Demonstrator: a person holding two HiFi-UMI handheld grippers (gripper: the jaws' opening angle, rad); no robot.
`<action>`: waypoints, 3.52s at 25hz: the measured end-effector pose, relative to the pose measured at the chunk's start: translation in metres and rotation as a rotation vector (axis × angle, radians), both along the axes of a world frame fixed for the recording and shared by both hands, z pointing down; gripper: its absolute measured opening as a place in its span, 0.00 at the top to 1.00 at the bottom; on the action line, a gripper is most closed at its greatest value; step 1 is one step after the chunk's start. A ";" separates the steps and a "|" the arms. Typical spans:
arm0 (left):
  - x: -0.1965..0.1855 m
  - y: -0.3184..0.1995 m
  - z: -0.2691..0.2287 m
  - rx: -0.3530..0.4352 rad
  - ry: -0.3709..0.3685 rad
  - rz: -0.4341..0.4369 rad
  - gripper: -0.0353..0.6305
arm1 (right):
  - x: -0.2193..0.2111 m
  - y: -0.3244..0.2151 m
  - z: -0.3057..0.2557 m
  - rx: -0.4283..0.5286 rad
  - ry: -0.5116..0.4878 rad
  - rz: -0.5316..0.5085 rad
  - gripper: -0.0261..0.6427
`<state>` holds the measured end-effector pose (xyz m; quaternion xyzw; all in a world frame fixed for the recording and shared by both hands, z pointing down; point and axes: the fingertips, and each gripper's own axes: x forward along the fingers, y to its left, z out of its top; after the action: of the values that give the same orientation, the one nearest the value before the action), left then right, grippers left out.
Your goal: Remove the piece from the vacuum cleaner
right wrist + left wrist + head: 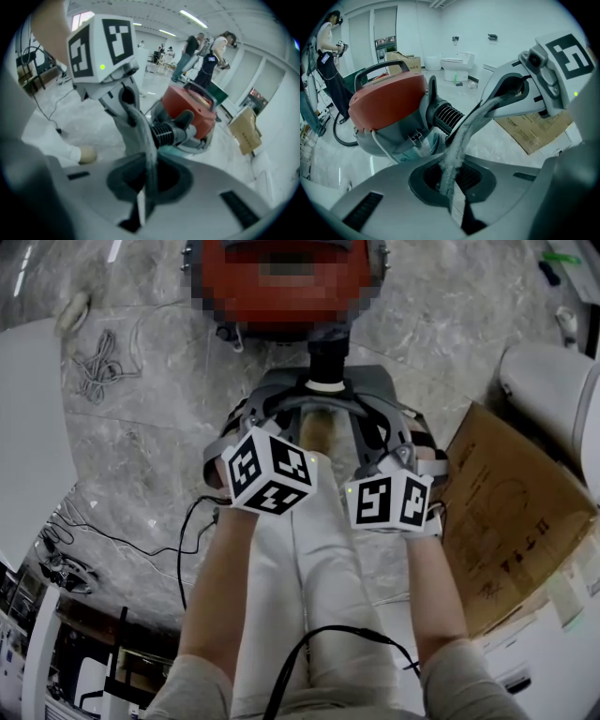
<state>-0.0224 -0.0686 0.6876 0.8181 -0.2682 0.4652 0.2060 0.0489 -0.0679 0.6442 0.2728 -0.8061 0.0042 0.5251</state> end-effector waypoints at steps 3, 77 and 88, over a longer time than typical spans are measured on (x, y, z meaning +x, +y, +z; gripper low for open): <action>0.001 0.000 0.006 -0.017 0.013 -0.016 0.90 | -0.002 0.001 0.001 0.019 0.034 -0.036 0.93; -0.021 0.063 -0.322 -0.031 0.197 0.058 0.90 | -0.026 0.062 -0.305 -0.180 -0.405 0.124 0.93; -0.020 0.074 -0.403 -0.029 0.290 0.125 0.90 | -0.026 0.072 -0.382 -0.163 -0.456 0.129 0.93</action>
<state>-0.0423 0.0053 0.2844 0.8888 -0.1772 0.3577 0.2250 0.0228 0.0042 0.2617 0.2723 -0.8818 0.1639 0.3484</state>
